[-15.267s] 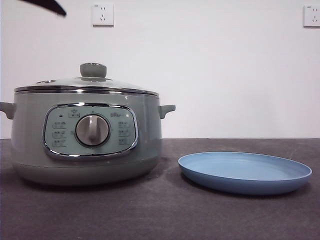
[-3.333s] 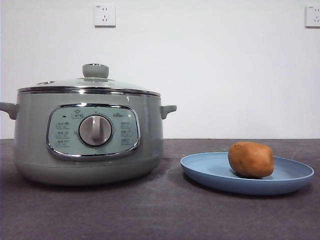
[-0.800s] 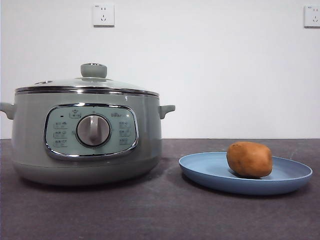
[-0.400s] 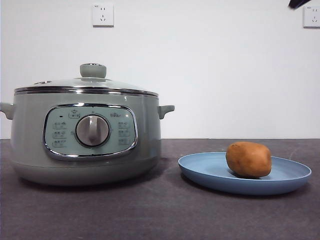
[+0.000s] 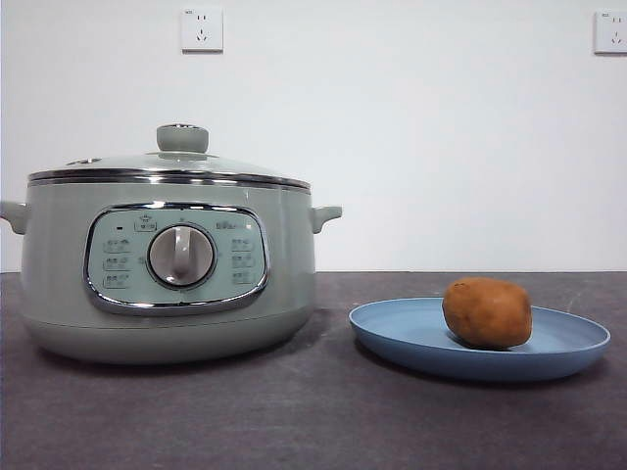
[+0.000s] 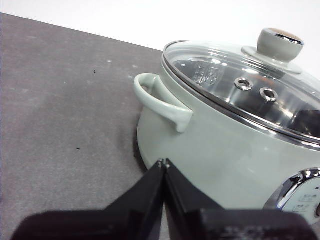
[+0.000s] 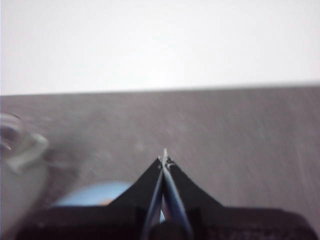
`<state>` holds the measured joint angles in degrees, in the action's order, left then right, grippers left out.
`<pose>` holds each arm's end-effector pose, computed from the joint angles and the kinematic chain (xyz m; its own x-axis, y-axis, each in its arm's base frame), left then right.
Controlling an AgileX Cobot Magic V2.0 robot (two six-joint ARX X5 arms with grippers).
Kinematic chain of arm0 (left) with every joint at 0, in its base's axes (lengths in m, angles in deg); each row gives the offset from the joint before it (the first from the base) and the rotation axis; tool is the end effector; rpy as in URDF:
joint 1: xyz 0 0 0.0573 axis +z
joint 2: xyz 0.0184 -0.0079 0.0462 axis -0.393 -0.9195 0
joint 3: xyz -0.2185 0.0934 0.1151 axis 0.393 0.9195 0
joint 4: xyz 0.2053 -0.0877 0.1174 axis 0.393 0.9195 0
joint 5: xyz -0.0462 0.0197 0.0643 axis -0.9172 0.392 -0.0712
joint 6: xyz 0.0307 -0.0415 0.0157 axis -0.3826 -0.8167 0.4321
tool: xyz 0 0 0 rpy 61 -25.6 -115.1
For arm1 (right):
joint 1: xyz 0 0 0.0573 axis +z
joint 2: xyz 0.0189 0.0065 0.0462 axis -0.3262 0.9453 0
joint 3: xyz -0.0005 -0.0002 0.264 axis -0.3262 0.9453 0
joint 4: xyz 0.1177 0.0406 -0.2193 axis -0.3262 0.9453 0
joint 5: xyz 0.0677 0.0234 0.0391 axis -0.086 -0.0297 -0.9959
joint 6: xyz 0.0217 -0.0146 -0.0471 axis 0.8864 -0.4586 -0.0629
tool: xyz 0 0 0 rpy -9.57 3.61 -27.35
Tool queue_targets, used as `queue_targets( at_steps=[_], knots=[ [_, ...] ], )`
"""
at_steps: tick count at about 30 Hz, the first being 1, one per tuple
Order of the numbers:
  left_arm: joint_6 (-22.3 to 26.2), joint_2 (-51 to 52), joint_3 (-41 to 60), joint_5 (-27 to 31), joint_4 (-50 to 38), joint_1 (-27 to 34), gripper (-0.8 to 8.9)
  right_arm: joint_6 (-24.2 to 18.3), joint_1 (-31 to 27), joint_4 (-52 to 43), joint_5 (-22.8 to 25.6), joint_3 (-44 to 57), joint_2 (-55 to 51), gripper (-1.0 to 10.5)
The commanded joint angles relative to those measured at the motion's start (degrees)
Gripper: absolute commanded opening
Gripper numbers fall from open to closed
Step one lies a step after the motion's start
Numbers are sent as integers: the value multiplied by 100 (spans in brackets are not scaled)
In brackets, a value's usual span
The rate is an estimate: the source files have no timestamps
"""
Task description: Take the potato out from the steamer,put the potato on the plate,close the lid
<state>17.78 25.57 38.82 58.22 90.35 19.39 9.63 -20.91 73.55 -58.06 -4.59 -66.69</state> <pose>0.0949 -0.0094 0.1519 0.9716 -0.1704 -0.1644 0.1187 0.9513 -0.2846 0.1203 0.0019 0.2425 0.9767 0.1725 -0.1277 -0.1614 0.9825 0.0929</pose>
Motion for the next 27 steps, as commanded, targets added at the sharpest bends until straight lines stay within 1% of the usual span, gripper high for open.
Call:
queue_targets(
  at_steps=[1,6,10,12,17,24,27],
  knots=[
    [-42,15,74,7,-4,15,-3,444,-26,-146,380,693,-509,0],
    [-44,15,74,7,-4,15,-3,894,20,-374,938,1593,-1318,0],
    [-42,15,74,7,-4,15,-3,1147,122,-367,1325,1974,-1753,0],
    [-42,15,74,7,-4,15,-3,1274,153,-55,1408,1998,-1930,0],
    [-42,15,74,7,-4,15,-3,1274,166,566,1443,1998,-2155,0],
    [-42,15,74,7,-4,15,-3,1193,166,551,1508,1998,-2295,0],
    [-44,15,74,7,-4,15,-3,970,164,522,1517,1998,-2293,0]
  ],
)
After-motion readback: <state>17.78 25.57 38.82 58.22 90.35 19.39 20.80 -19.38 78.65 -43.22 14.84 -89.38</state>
